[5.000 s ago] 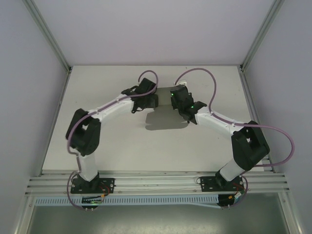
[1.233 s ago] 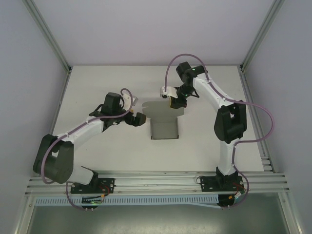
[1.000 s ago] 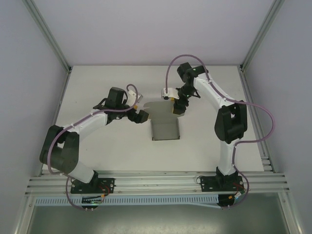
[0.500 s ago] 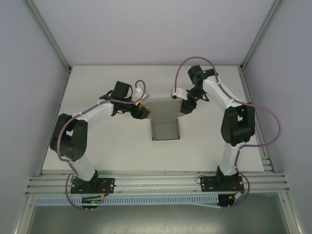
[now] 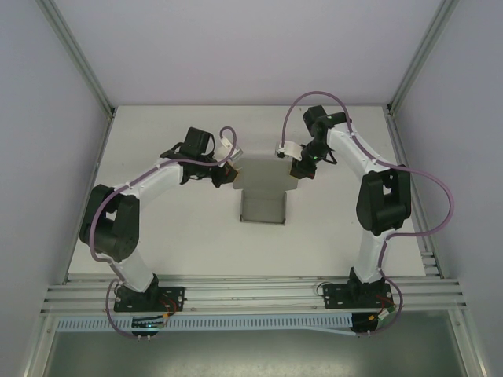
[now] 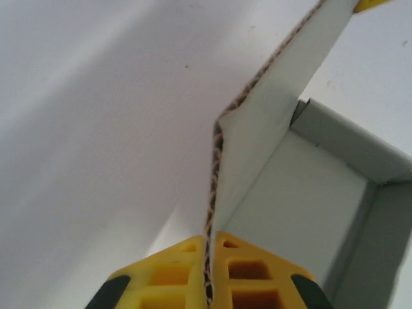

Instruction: Assemble paper box

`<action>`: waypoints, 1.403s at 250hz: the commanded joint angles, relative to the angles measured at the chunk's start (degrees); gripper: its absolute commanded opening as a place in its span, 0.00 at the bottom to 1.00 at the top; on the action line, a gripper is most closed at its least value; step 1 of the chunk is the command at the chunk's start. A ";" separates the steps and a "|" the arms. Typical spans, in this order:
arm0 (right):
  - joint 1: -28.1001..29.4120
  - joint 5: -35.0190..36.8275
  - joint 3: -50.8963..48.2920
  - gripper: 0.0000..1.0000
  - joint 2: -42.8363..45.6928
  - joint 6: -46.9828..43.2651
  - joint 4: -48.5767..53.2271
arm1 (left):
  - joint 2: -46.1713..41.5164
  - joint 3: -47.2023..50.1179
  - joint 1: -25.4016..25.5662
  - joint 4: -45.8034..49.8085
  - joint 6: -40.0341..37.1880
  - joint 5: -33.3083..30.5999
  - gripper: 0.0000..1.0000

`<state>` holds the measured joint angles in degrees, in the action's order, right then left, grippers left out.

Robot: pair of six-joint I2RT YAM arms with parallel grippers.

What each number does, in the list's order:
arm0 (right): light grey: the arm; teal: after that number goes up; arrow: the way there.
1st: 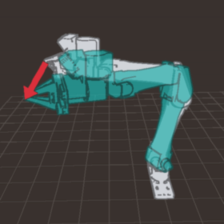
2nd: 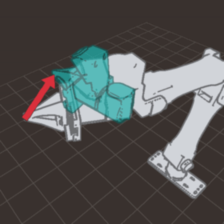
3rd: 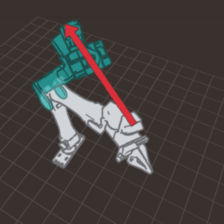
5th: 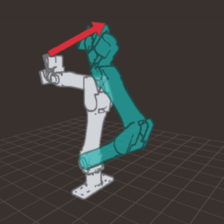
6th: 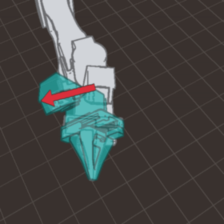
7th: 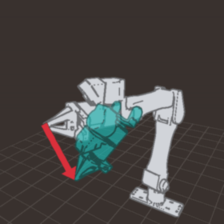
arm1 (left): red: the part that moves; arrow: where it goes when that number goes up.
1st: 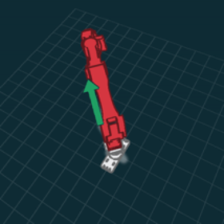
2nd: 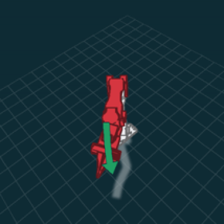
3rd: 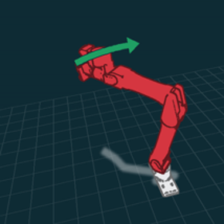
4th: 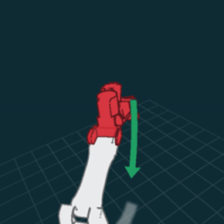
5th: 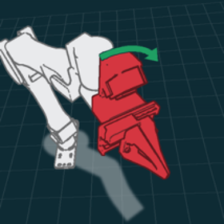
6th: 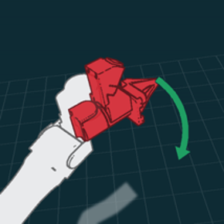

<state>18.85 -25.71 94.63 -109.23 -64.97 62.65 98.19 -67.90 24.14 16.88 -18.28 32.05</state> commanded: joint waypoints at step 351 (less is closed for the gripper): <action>17.65 41.75 -26.30 0.00 9.35 96.71 -59.39 | 10.24 -6.79 12.90 -16.10 58.67 -32.80 0.00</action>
<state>33.89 19.31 69.95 -101.41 31.86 8.71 107.15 -74.91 35.64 3.22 38.26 -7.81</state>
